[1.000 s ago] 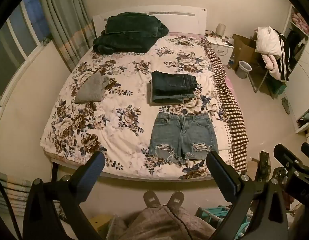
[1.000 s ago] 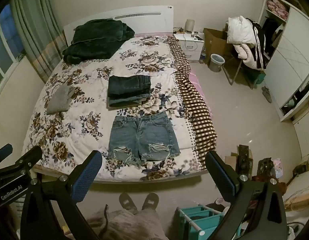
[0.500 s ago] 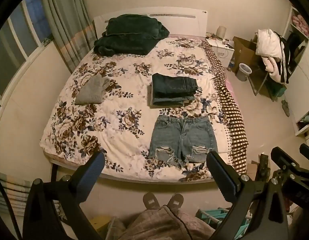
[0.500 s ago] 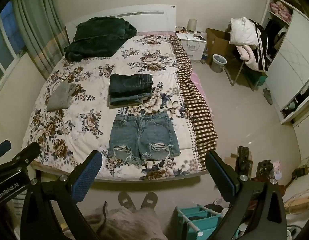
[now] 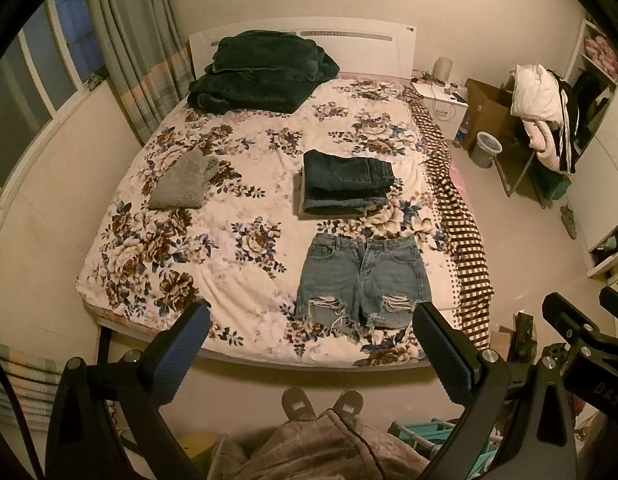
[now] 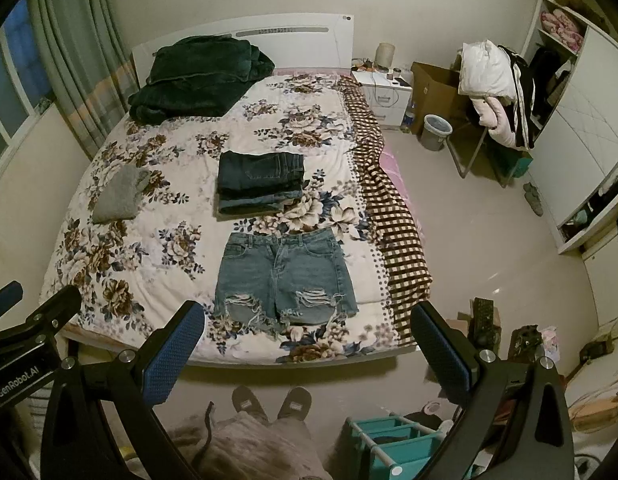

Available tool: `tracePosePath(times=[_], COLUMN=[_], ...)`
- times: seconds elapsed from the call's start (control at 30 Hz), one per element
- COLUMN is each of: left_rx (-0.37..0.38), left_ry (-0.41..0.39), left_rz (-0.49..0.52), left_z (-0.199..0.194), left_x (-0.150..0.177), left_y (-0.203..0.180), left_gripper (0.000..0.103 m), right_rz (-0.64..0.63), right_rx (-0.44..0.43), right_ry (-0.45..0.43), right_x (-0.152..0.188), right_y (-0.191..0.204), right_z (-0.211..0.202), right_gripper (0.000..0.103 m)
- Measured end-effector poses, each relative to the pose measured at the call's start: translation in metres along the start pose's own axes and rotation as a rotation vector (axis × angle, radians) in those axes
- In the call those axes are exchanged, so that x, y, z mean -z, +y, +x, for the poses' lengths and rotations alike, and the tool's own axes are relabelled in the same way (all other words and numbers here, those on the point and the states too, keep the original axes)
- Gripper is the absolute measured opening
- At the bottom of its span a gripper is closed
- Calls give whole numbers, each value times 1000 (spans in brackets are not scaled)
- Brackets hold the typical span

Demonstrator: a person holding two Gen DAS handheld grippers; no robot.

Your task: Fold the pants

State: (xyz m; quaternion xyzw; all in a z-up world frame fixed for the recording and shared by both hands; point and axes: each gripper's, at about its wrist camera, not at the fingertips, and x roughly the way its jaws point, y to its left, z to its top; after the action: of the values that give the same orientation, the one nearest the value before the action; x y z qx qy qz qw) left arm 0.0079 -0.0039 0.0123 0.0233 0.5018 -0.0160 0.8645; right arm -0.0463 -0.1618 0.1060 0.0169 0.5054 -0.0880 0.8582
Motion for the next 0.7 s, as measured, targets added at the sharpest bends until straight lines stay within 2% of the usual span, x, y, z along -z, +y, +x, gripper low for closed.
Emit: tracePosePath(times=[0.7], left_rx=[5], left_ry=[-4], left_rz=[-4], left_z=[-1], left_x=[0], left_y=[2], left_gripper=[103], right_rz=[5], right_rx=[-4], right_ry=[0], right_x=[-1], right_y=[6], right_z=[-6], right_gripper=[103])
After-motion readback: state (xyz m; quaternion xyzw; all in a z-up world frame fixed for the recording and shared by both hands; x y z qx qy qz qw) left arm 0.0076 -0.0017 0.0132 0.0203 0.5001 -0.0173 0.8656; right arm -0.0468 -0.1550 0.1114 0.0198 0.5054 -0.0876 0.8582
